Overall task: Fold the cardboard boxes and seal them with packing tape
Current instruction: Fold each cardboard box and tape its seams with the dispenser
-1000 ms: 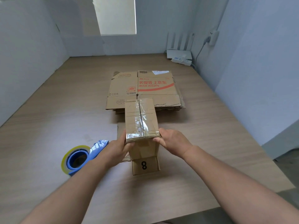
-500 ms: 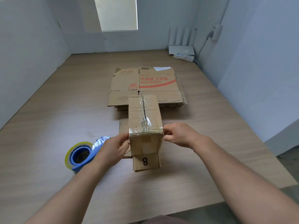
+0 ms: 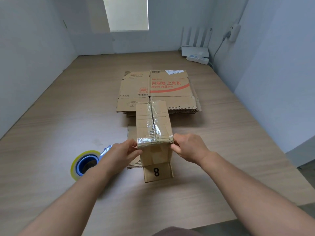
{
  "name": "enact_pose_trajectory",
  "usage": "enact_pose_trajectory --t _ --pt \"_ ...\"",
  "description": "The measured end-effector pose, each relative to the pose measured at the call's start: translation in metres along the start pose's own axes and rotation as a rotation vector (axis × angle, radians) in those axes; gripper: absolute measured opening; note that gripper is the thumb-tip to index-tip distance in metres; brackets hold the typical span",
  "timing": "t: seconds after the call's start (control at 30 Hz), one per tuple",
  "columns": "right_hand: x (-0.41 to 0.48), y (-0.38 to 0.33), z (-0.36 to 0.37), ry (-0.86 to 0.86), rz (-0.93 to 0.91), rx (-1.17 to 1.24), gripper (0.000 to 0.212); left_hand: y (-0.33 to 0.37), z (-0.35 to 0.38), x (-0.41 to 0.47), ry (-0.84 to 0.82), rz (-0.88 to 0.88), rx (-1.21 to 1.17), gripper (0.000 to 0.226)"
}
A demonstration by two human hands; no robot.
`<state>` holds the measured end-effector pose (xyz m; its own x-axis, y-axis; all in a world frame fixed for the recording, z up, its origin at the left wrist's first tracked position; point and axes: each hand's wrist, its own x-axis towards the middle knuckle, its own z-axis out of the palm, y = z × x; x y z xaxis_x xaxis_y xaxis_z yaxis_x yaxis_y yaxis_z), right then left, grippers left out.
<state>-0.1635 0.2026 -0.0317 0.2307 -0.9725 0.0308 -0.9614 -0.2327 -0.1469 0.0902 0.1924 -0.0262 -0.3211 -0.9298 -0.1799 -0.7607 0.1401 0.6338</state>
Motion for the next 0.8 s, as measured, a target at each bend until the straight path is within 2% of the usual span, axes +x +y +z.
enact_pose_trajectory --t 0.1,0.23,0.4,0.53,0.6,0.7,0.8 --pt "0.0 -0.002 0.004 0.01 0.038 -0.005 0.022 0.008 0.005 0.005 0.089 0.032 0.096 0.026" --pt "0.001 -0.003 0.007 0.013 0.059 0.008 0.021 0.014 0.007 0.013 0.043 -0.021 0.084 0.028" --pt "0.004 -0.005 0.01 0.047 0.123 0.042 0.021 0.017 0.014 0.023 0.086 -0.094 0.117 0.019" --pt "0.008 -0.005 0.008 -0.029 0.154 0.072 0.024 0.016 0.014 0.022 0.086 -0.11 0.212 0.005" --pt "0.01 -0.004 0.006 -0.073 0.166 0.06 0.027 0.019 0.013 0.02 0.077 -0.119 0.287 0.016" --pt "0.011 -0.004 0.004 -0.106 0.167 0.1 0.023 0.016 0.014 0.017 -0.031 -0.166 0.371 0.055" --pt "0.007 0.013 -0.005 -0.179 0.144 0.199 0.022 0.012 0.006 0.009 -0.139 -0.193 0.155 0.09"
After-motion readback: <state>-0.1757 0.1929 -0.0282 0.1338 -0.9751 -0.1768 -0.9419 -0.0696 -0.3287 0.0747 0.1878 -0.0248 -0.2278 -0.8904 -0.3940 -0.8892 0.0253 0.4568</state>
